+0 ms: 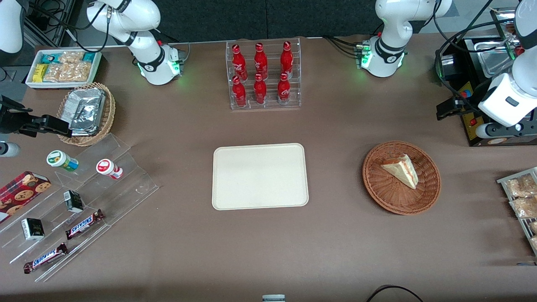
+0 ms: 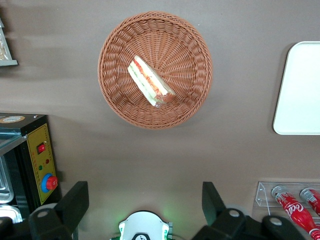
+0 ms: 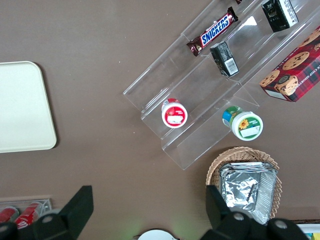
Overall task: Place sandwich from basket to tray
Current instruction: 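Move the left gripper down over the wrapped sandwich in the wicker basket, then close the left gripper on the sandwich's upright edge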
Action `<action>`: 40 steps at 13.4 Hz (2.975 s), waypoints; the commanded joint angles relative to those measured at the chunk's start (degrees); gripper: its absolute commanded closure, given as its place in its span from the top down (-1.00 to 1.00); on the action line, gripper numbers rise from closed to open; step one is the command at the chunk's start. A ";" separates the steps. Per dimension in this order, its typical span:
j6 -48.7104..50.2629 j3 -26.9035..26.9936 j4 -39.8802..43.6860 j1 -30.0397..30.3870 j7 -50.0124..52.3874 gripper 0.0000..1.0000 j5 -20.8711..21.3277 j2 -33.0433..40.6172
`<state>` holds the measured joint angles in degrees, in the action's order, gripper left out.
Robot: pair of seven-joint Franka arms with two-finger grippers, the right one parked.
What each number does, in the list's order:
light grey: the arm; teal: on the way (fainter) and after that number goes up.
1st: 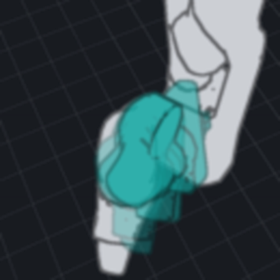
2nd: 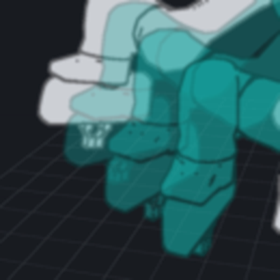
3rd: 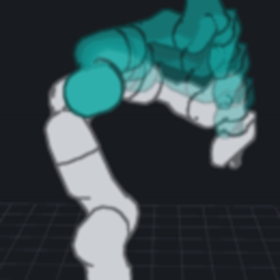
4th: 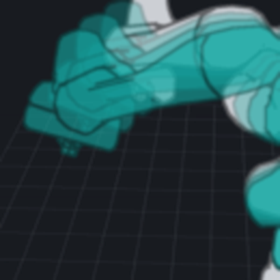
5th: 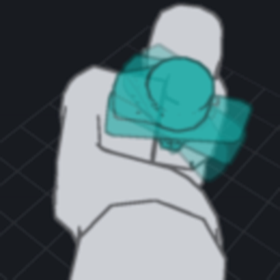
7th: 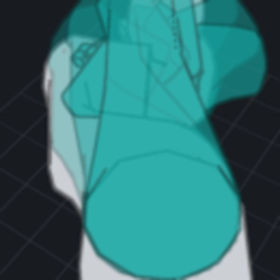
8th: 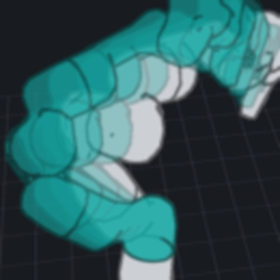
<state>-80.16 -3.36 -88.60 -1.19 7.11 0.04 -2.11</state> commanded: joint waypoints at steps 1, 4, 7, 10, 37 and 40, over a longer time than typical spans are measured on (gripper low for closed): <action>1.58 0.02 1.85 -0.21 -0.52 1.00 0.14 -0.79; 0.10 0.02 1.59 0.05 0.19 1.00 0.22 -2.89; -4.12 0.02 0.89 0.14 3.50 1.00 1.28 -7.28; -9.37 0.02 -2.70 0.14 13.78 1.00 1.28 -8.96; -61.08 0.11 -41.57 0.23 51.60 1.00 1.19 -9.84; -61.61 0.11 -41.57 0.23 51.69 0.81 1.19 -10.46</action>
<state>-140.48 -3.13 -129.64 -0.86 57.40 0.62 -12.50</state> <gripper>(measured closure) 0.004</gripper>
